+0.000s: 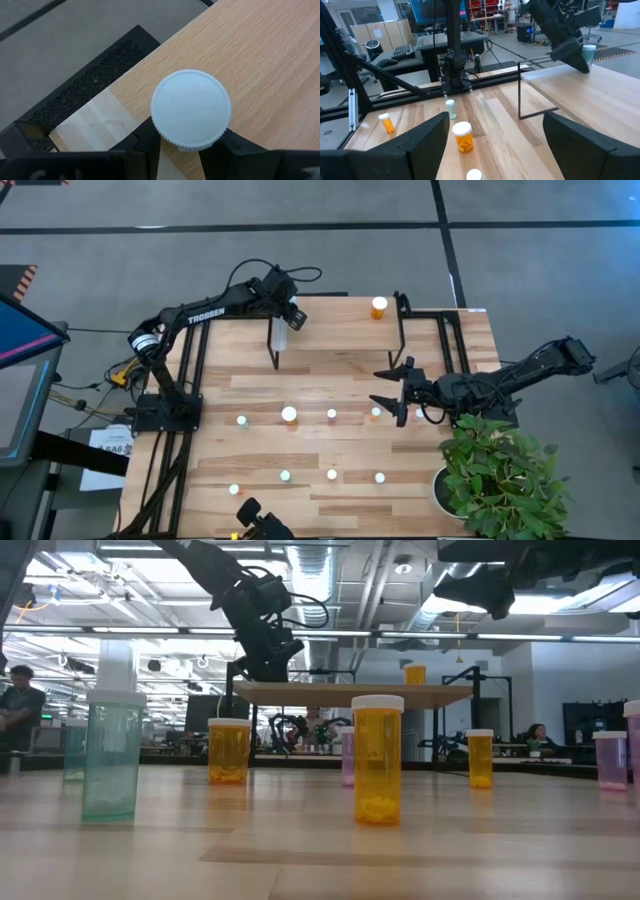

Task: Pick and place medicine bottles onto shelf by color
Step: Put the top left blue pill bottle on the shelf, then put the middle pink pill bottle on the shelf

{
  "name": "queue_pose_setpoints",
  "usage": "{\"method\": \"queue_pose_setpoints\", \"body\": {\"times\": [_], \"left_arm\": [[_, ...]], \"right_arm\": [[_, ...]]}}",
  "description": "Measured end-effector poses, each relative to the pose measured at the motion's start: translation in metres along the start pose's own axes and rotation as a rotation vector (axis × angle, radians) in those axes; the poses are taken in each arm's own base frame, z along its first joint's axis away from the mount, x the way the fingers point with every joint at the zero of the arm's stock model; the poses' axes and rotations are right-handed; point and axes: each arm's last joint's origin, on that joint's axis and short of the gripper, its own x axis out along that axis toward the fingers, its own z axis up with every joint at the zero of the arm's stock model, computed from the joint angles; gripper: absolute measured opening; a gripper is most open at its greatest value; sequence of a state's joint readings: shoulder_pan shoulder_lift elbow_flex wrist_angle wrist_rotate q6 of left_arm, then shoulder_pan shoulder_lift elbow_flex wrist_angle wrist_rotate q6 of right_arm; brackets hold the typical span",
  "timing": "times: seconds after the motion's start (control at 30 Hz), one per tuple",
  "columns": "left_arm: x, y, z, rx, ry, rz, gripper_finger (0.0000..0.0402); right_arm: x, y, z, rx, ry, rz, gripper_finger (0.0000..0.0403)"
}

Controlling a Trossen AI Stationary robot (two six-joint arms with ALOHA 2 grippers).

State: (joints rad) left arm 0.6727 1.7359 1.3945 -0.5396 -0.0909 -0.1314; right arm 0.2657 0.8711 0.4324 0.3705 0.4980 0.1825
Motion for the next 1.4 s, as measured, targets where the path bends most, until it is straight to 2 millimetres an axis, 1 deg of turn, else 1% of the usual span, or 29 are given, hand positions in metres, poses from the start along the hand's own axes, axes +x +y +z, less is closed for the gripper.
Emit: {"method": "queue_pose_setpoints", "body": {"times": [0.27, 0.5, 0.77, 1.0, 1.2, 1.33, 1.4], "left_arm": [[0.000, -0.001, 0.000, 0.002, 0.001, -0.001, 0.0138], [0.000, -0.001, 0.001, -0.001, -0.014, 0.000, 0.0164], [0.000, -0.001, 0.003, 0.005, -0.035, -0.002, 0.0184], [-0.001, 0.000, 0.004, 0.018, -0.034, 0.013, 0.0188], [-0.015, -0.001, 0.018, 0.040, -0.049, 0.070, 0.0188], [-0.029, -0.001, 0.031, 0.039, -0.069, 0.067, 0.0188], [-0.034, -0.001, 0.034, 0.039, -0.063, 0.068, 0.0188]], "right_arm": [[0.000, 0.000, 0.000, 0.000, 0.003, 0.001, 0.0344], [0.000, 0.000, 0.000, 0.002, 0.003, 0.001, 0.0342], [0.000, 0.000, 0.000, 0.001, 0.003, 0.002, 0.0344], [0.000, 0.000, 0.000, 0.001, 0.003, 0.002, 0.0342], [0.000, 0.000, 0.000, 0.001, 0.003, 0.002, 0.0345], [0.000, 0.000, 0.000, 0.001, 0.003, 0.003, 0.0343], [0.000, 0.000, 0.000, 0.001, 0.003, 0.005, 0.0342]]}}
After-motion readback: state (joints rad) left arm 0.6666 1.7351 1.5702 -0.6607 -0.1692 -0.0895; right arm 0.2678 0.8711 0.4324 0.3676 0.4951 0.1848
